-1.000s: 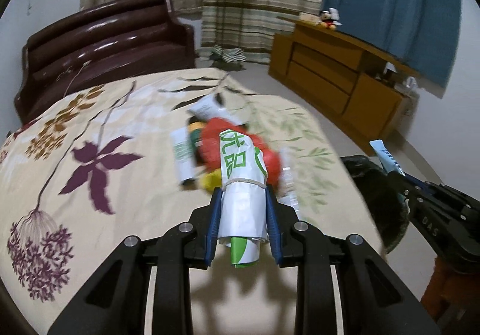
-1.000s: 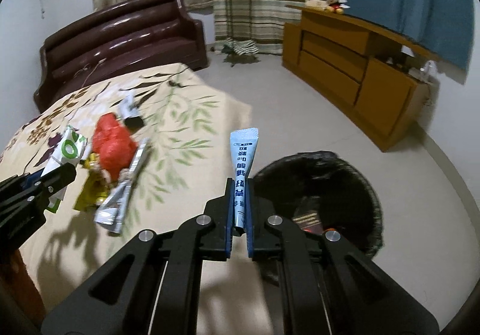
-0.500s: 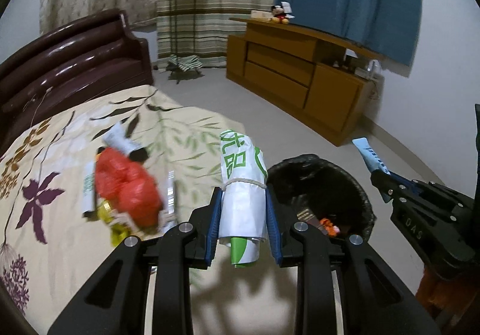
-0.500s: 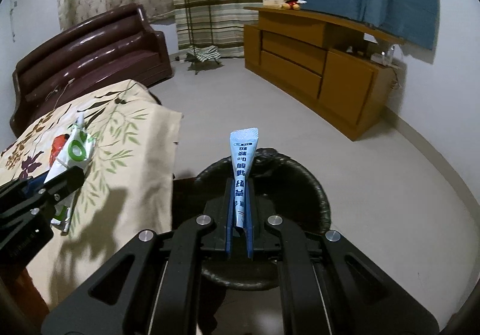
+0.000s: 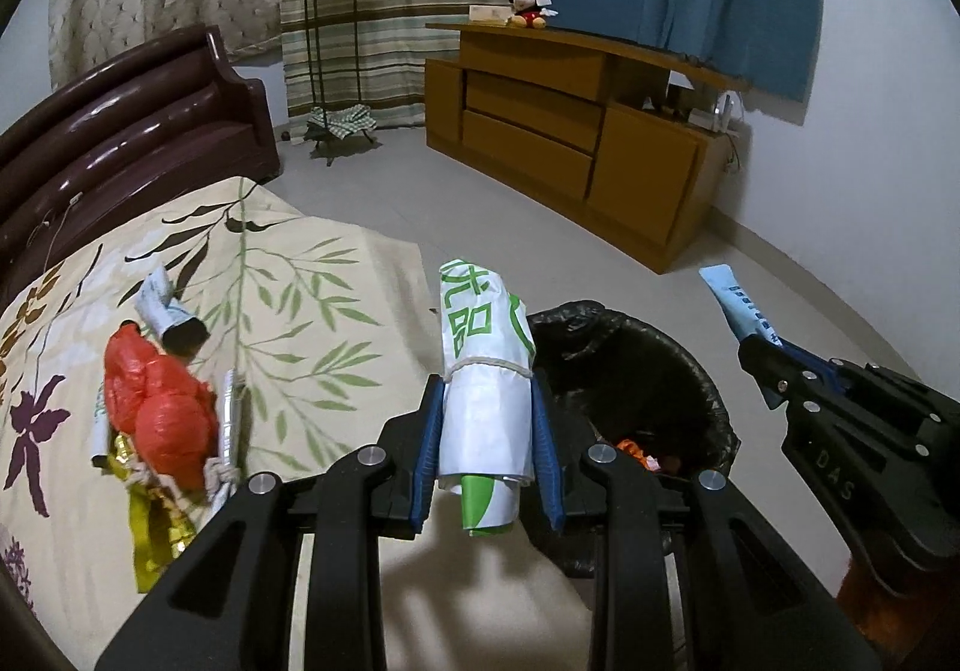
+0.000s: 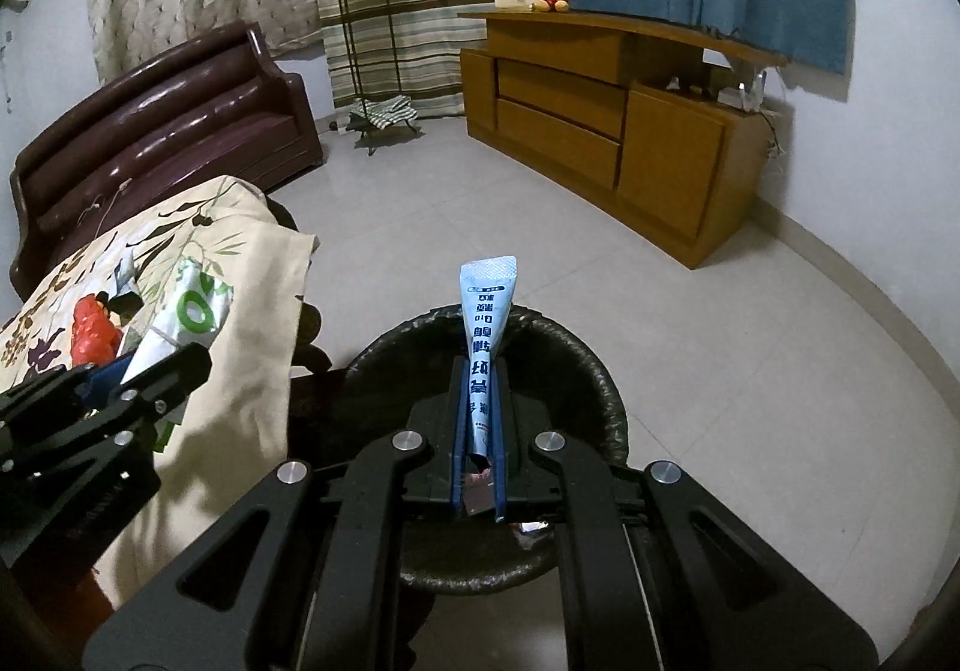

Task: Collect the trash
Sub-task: 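Carry the paper roll and blue tube in both grippers over the bin, then open both grippers to drop the paper roll and blue tube into the bin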

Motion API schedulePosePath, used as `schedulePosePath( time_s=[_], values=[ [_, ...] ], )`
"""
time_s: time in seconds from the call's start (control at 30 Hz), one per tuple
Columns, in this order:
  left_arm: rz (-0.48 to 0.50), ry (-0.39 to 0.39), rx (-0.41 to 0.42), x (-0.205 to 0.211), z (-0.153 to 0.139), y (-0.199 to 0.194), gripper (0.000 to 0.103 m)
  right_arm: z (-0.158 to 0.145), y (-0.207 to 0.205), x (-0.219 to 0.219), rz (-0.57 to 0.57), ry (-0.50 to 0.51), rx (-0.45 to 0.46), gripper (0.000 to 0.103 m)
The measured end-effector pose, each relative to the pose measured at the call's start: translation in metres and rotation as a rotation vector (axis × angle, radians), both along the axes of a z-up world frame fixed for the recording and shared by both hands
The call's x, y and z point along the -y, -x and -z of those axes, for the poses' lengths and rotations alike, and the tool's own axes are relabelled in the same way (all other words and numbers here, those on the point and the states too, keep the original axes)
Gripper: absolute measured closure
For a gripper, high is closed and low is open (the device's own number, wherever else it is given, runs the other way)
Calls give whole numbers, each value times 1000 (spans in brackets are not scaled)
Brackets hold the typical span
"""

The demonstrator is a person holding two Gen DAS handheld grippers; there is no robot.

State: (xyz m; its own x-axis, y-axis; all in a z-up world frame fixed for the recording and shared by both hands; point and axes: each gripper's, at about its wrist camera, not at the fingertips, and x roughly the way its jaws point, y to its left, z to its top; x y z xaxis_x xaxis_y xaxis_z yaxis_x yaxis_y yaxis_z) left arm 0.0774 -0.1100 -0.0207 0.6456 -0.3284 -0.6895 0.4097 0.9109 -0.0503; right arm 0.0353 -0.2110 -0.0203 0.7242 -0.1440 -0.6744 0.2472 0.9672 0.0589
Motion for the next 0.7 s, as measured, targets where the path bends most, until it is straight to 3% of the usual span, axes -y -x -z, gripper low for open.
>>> schedulePosePath(
  time_s=[0.7],
  values=[
    [0,-64,0,33,10,-20,74,13,-17,18,19,-32,-12,96]
  ],
)
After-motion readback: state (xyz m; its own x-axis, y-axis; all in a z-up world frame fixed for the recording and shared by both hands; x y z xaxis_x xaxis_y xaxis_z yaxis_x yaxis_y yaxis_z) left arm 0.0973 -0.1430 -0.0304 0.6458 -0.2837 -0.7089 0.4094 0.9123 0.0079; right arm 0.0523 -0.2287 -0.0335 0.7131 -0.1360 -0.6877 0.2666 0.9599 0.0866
